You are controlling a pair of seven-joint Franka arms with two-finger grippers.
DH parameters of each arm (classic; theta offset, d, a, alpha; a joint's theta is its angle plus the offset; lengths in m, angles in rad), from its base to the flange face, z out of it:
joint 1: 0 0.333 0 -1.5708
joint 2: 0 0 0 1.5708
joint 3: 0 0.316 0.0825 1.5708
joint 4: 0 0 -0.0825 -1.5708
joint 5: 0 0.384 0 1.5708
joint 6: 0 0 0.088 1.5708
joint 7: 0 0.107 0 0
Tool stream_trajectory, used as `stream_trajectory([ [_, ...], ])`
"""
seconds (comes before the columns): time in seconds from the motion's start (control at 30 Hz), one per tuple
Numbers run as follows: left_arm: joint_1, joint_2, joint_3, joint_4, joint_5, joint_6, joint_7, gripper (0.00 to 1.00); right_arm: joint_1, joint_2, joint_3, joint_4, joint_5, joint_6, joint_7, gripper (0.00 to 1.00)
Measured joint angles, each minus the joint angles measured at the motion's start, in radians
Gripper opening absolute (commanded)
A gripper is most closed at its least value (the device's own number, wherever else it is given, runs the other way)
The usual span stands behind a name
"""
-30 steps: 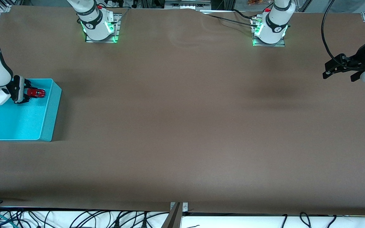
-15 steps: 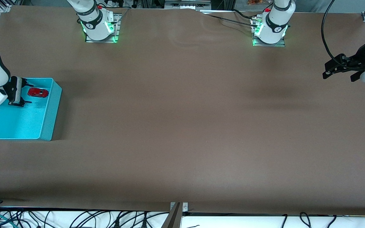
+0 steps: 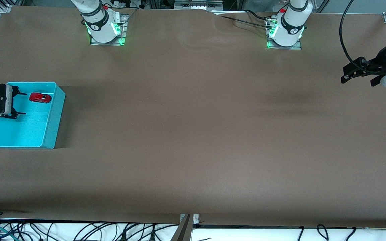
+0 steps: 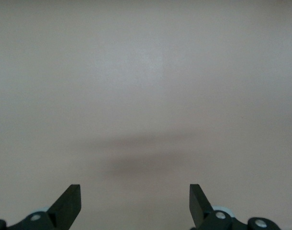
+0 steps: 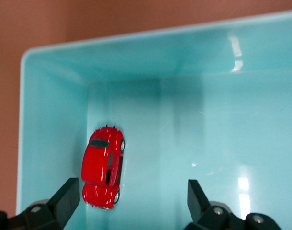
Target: Wind red beetle toy and store in blue box
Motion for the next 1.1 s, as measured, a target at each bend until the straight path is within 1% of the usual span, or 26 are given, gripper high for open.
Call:
stream_trajectory([
  [0.2,0.000,0.000,0.000,0.000,0.000,0.000,0.000,1.00,0.001,-0.024,0.047,0.084,0.000,-0.111,0.131,1.00],
  [0.4,0.000,0.000,0.000,0.000,0.000,0.000,0.000,1.00,0.002,-0.081,0.106,0.124,0.000,-0.194,0.306,1.00],
  [0.5,0.000,0.000,0.000,0.000,0.000,0.000,0.000,1.00,0.003,-0.113,0.133,0.130,-0.001,-0.226,0.400,1.00],
  [0.53,0.000,0.000,0.000,0.000,0.000,0.000,0.000,1.00,0.003,-0.139,0.153,0.131,-0.002,-0.244,0.470,1.00],
  [0.7,0.000,0.000,0.000,0.000,0.000,0.000,0.000,1.00,0.003,-0.176,0.183,0.133,-0.004,-0.277,0.600,1.00],
  [0.97,0.000,0.000,0.000,0.000,0.000,0.000,0.000,1.00,0.005,-0.263,0.281,0.136,-0.020,-0.333,0.920,1.00],
  [1.1,0.000,0.000,0.000,0.000,0.000,0.000,0.000,1.00,0.005,-0.291,0.326,0.136,-0.031,-0.349,1.078,1.00],
])
